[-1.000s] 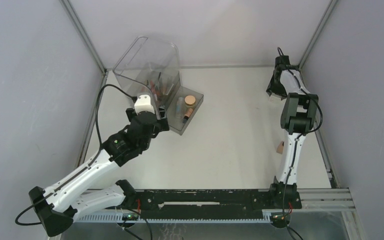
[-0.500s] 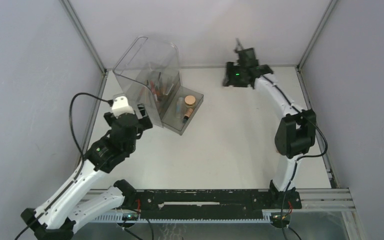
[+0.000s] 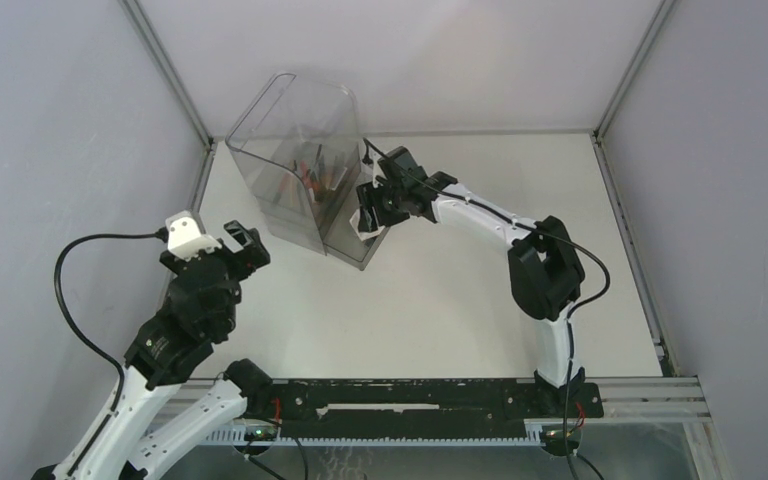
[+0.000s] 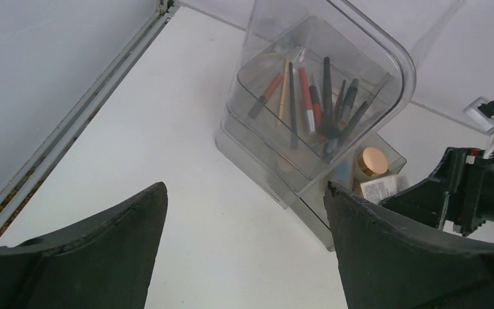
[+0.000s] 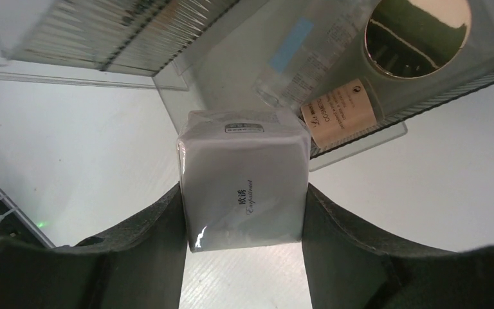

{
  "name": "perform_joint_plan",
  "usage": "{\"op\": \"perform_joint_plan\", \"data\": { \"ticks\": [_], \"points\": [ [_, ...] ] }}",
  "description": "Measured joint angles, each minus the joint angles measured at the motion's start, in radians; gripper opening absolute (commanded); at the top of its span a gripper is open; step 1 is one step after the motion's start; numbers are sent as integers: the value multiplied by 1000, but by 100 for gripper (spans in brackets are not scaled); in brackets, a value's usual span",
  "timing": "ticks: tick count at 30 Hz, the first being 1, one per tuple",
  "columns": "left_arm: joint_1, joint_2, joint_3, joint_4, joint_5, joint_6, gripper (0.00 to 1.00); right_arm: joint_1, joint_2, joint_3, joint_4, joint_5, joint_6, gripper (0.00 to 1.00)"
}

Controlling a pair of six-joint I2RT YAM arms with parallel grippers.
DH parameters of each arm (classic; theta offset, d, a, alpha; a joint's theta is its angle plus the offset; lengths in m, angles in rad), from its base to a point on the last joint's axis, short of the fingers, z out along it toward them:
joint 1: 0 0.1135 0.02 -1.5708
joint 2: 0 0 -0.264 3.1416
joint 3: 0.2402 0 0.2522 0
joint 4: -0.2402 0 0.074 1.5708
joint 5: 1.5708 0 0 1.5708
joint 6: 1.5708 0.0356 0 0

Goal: Organize the makeup
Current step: Place the makeup in the drawer.

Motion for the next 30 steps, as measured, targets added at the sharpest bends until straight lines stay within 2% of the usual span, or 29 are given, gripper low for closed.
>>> {"op": "perform_joint_plan", "data": {
  "ticks": [7, 22, 30],
  "points": [
    [0, -6, 0, -14, -24, -2, 94, 12, 102, 18, 14, -41, 1, 38],
    [0, -21, 0, -17, -47, 0, 94, 46, 188, 103, 26, -87, 1, 35],
    [0, -21, 0, -17, -50, 2, 94, 62, 249, 174, 10, -20, 0, 36]
  ]
}}
